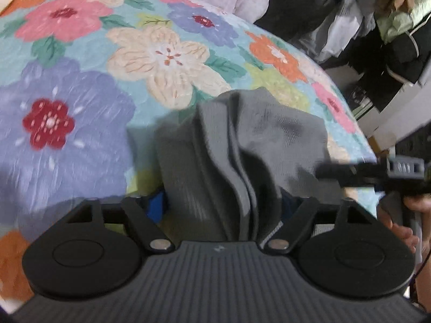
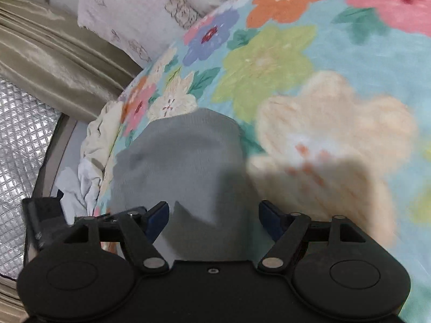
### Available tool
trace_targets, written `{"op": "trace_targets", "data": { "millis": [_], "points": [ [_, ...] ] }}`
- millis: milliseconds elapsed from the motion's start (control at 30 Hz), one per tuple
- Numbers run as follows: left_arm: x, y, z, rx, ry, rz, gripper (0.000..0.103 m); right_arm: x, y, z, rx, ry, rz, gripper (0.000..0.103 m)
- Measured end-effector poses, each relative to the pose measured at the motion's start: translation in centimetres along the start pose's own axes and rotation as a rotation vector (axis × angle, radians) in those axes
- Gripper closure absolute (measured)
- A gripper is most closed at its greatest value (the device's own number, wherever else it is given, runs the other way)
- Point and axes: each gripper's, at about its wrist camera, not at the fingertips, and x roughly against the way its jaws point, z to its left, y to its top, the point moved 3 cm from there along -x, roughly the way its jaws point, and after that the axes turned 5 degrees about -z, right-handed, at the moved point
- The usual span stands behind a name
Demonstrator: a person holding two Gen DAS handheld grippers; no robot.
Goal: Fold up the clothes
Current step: 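Grasp the folded grey bundle with the left gripper while the right gripper grasps beside it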
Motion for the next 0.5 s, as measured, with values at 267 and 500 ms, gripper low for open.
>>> {"op": "trace_targets", "data": {
  "millis": [267, 500],
  "points": [
    [3.3, -0.5, -1.2, -0.013, -0.048, -0.095, 0.077, -1.2, 0.0, 3.8, 0.201, 0.023, -0.083, 0.078],
    [10.1, -2.9, -5.2, -0.096, 0.015, -0.228, 0.078, 3.7, -3.6, 10.7, 0.384, -0.016, -0.181, 0.079]
  ]
}}
